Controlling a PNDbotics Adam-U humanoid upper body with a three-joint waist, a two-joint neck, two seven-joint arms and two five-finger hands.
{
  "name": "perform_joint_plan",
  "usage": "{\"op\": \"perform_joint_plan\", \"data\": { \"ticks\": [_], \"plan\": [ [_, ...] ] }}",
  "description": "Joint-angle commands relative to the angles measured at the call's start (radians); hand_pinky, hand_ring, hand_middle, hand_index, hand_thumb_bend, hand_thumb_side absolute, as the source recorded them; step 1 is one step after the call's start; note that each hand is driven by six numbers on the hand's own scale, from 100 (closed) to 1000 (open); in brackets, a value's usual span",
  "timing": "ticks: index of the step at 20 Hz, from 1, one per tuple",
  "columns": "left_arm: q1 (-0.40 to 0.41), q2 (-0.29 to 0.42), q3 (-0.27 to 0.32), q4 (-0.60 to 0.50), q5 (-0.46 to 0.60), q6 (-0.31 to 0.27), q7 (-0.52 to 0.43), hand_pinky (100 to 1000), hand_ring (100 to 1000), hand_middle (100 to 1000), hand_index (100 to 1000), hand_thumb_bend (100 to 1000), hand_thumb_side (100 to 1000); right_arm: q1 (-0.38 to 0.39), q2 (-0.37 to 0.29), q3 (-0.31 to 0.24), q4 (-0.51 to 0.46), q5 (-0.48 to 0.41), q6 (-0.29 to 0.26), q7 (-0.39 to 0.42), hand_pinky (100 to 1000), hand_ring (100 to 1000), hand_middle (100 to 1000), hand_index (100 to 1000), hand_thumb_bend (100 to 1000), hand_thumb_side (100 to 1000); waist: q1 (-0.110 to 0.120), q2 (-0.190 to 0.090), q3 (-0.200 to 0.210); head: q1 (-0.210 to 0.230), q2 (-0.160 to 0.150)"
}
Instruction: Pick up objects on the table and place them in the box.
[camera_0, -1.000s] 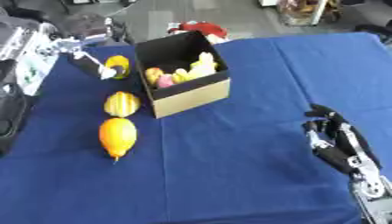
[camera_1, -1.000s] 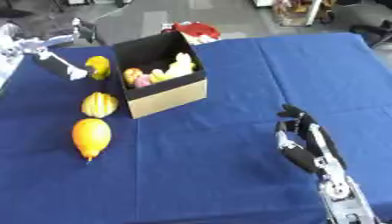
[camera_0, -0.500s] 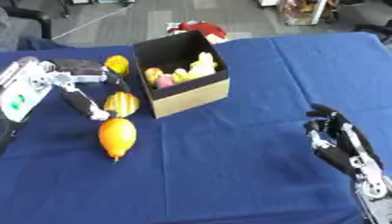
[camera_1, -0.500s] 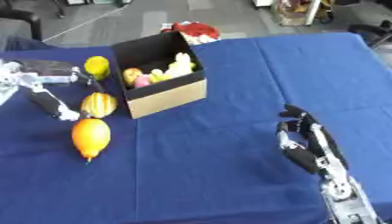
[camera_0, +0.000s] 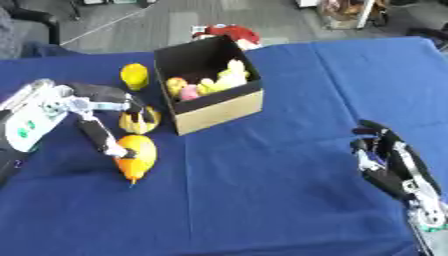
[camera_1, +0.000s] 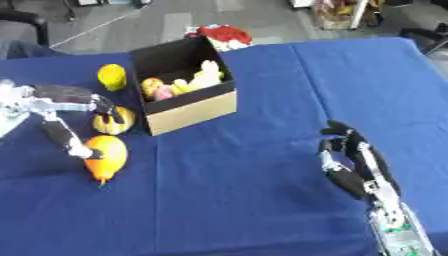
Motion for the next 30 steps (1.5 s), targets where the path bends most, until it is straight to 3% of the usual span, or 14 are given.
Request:
{"op": "perform_joint_plan", "data": {
  "ticks": [1,8,11,12,14,15,18,24,30],
  "plan": [
    [-0.006,0.047,-0.002,-0.02,-0.03,-0.25,-0.217,815,761,779,882,508,386,-0.01,-0.024,-0.003,-0.009,0.008,-0.001,0.0,750,671,737,883,100,279,0.015,-0.009,0.002,0.004,0.004],
    [0.002,0.042,-0.001,0.011,-0.097,-0.287,-0.217,803,743,761,874,547,366,-0.01,-0.025,-0.003,-0.008,0.008,-0.001,0.0,750,671,737,883,100,279,0.014,-0.009,0.001,0.006,0.004],
    [0.003,0.034,0.01,0.036,-0.116,-0.286,-0.217,781,708,722,847,504,321,-0.011,-0.024,-0.003,-0.008,0.008,-0.002,0.0,750,671,737,883,100,279,0.014,-0.009,0.002,0.005,0.004],
    [0.003,0.03,0.018,0.044,-0.113,-0.279,-0.217,758,662,659,802,452,258,-0.011,-0.024,-0.002,-0.008,0.008,-0.002,0.001,750,671,737,883,100,279,0.014,-0.009,0.003,0.005,0.004],
    [0.004,0.022,0.028,0.054,-0.101,-0.263,-0.217,738,617,597,752,397,214,-0.012,-0.024,-0.002,-0.008,0.008,-0.002,0.002,751,671,737,883,100,279,0.013,-0.009,0.003,0.004,0.004],
    [0.004,0.019,0.031,0.056,-0.094,-0.259,-0.217,736,613,591,746,389,209,-0.012,-0.024,-0.003,-0.008,0.008,-0.002,0.001,751,671,737,883,100,279,0.013,-0.009,0.003,0.004,0.004],
    [0.003,0.009,0.047,0.058,-0.051,-0.244,-0.217,699,540,489,646,251,220,-0.012,-0.024,-0.003,-0.007,0.008,-0.002,0.001,751,671,737,883,100,280,0.011,-0.01,0.003,0.002,0.004],
    [-0.021,0.004,0.093,-0.009,0.047,-0.193,-0.217,685,517,464,622,166,226,-0.012,-0.022,-0.003,-0.007,0.008,-0.003,0.001,751,671,737,884,100,280,0.011,-0.011,0.006,-0.003,0.004],
    [-0.127,-0.029,0.202,-0.103,0.078,-0.113,-0.217,686,529,465,622,180,222,-0.007,-0.021,-0.005,-0.005,0.008,-0.002,-0.001,751,671,737,884,100,271,0.007,-0.016,0.009,-0.007,0.004]
  ]
}}
